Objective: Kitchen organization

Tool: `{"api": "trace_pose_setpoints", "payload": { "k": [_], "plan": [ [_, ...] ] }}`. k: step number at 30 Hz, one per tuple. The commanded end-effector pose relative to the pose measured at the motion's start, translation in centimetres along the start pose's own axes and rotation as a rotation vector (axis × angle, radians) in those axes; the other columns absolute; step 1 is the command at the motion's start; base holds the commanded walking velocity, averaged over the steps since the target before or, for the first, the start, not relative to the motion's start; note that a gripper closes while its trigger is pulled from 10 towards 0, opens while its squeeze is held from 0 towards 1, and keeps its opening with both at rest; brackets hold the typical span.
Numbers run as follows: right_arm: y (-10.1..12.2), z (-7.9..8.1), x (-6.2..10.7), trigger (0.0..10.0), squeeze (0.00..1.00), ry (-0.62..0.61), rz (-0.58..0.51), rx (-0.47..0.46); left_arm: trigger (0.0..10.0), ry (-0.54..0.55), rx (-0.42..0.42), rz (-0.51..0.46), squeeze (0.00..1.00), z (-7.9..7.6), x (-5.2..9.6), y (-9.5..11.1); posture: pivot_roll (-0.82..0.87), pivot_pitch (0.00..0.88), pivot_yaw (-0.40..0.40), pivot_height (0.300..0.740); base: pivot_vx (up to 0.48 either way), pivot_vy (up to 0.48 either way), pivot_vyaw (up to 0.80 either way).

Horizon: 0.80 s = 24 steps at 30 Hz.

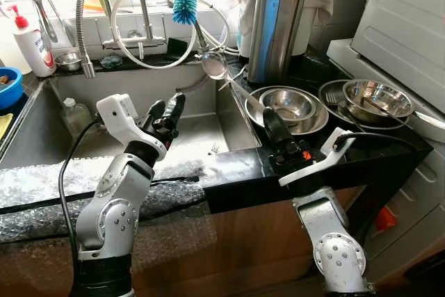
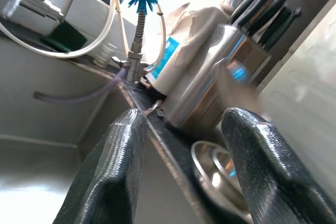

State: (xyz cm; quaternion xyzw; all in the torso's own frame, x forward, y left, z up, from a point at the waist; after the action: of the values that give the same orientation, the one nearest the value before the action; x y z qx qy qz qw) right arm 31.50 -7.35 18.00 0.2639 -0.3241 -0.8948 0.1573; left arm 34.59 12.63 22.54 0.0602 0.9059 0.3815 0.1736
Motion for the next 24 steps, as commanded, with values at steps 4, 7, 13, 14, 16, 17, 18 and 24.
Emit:
{"api": "trace_pose_setpoints", "payload": {
  "k": [4, 7, 13, 14, 16, 17, 18, 24],
  "plan": [
    [-1.5, 0.3, -0.2, 10.0, 0.0, -0.014, 0.035, -0.079, 10.0, -0.087, 0.028, -0.004, 0.09, -2.2, -0.2, 0.6, -0.12, 0.0, -0.017, 0.74, 0.0, 0.0, 0.0],
    [-1.5, 0.8, -0.4, 10.0, 0.0, 0.007, 0.048, -0.081, 10.0, -0.105, 0.026, 0.021, 1.0, -2.6, -0.1, 0.1, -0.13, 0.0, -0.015, 0.74, 0.0, 0.0, 0.0],
    [-1.4, 1.3, -0.6, 10.0, 0.0, 0.03, 0.051, -0.066, 10.0, -0.1, 0.026, 0.056, 0.0, -2.7, -0.1, -0.7, -0.13, 0.0, -0.015, 0.74, 0.0, 0.0, 0.0],
    [-1.3, 1.8, -0.8, 10.0, 0.0, 0.054, 0.048, -0.072, 10.0, -0.098, 0.03, 0.073, 0.0, -2.7, 0.0, -1.0, -0.13, 0.0, -0.015, 0.74, 0.0, 0.0, 0.0],
    [-1.2, 2.3, -1.0, 10.0, 0.0, 0.074, 0.047, -0.073, 10.0, -0.096, 0.032, 0.083, 0.0, -2.8, 0.0, -1.2, -0.13, 0.0, -0.014, 0.74, 0.0, 0.0, 0.0],
    [-1.1, 2.3, -1.0, 10.0, 0.0, 0.076, 0.047, -0.072, 10.0, -0.096, 0.031, 0.084, 0.0, -2.8, 0.0, -1.2, -0.13, 0.0, -0.014, 0.74, 0.0, 0.0, 0.0],
    [-1.2, 2.5, -1.1, 10.0, 0.0, 0.085, 0.051, -0.074, 10.0, -0.097, 0.035, 0.086, 0.0, -2.8, 0.1, -1.3, -0.13, 0.0, -0.015, 0.74, 0.0, 0.0, 0.0],
    [-1.3, 3.4, -1.1, 10.0, 0.0, 0.13, 0.062, -0.076, 10.0, -0.096, 0.044, 0.091, 0.0, -3.0, 0.1, -1.5, -0.13, 0.0, -0.012, 0.74, 0.0, 0.0, 0.0]
  ]
}}
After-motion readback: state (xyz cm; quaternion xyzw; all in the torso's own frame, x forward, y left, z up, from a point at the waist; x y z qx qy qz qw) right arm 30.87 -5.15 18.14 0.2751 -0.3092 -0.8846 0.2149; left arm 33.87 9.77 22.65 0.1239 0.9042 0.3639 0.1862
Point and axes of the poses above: a point about 5 cm out from each wrist's last joint towards the gripper, its own x axis pointing back from the gripper into the wrist, its own y axis along the axis of the wrist's last joint, z = x × y, the point moved 5 cm from there along -x, pointing out of the wrist towards the gripper, and after that the axes turned 8 degrees about x, right-handed, at the moved point
